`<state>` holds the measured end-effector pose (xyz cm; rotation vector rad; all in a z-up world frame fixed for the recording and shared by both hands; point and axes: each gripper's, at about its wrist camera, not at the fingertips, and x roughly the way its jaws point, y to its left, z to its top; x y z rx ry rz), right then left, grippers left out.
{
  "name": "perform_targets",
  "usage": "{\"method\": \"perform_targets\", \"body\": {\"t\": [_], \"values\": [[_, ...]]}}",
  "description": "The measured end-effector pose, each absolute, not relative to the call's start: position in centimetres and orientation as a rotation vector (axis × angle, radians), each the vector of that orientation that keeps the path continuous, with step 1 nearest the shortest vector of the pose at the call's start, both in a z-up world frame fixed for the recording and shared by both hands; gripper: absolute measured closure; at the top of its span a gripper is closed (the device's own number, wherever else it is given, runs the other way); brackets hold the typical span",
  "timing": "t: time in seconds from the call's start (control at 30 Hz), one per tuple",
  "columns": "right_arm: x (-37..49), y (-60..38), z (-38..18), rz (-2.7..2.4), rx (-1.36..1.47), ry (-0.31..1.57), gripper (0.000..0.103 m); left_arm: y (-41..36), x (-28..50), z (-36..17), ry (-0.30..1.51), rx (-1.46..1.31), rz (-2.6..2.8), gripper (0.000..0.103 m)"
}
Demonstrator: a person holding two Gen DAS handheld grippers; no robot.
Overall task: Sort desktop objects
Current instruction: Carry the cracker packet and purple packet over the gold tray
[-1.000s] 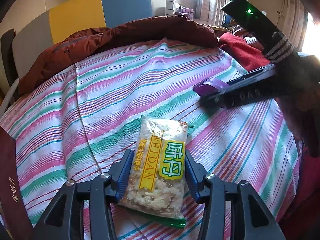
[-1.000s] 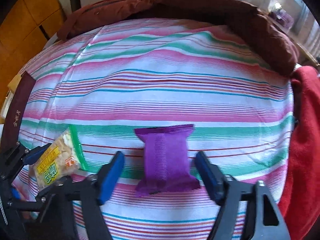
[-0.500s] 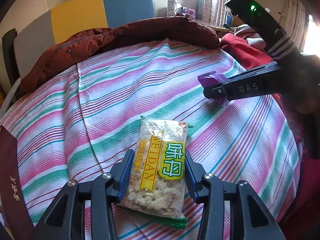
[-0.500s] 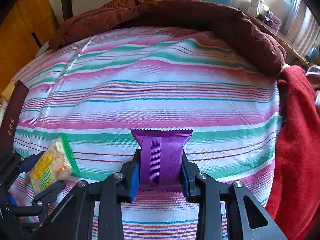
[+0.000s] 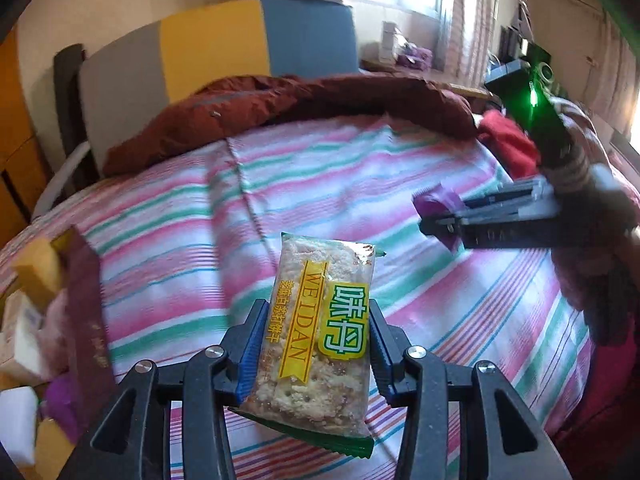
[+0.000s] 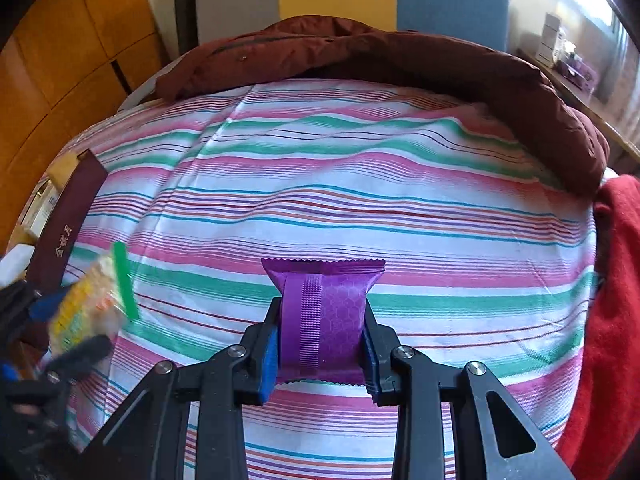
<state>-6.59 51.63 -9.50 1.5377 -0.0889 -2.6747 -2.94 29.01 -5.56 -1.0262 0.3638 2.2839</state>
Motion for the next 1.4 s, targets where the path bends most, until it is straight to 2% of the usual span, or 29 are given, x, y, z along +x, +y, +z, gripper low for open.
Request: {"method": "perform_targets", "body": {"t": [0.43,0.77,1.4], "values": [[-7.4,48.9,-10.2,-2.634,1.561,-0.115,0.069,21.3,-3.5,-1.8,0.281,-0.998,2.474,0.056],[-7.9,46.4,-7.8,-2.618,1.492,-0.208,0.068,16.1,-4.0,-1.0,0.196,-1.008,2.573,0.056],[-7.5,30.0,-4.8,-2.415,1.305,-0.151,0.068,6.3,-4.1,-1.1,-0.020,-1.051,2.702,0.056]]}}
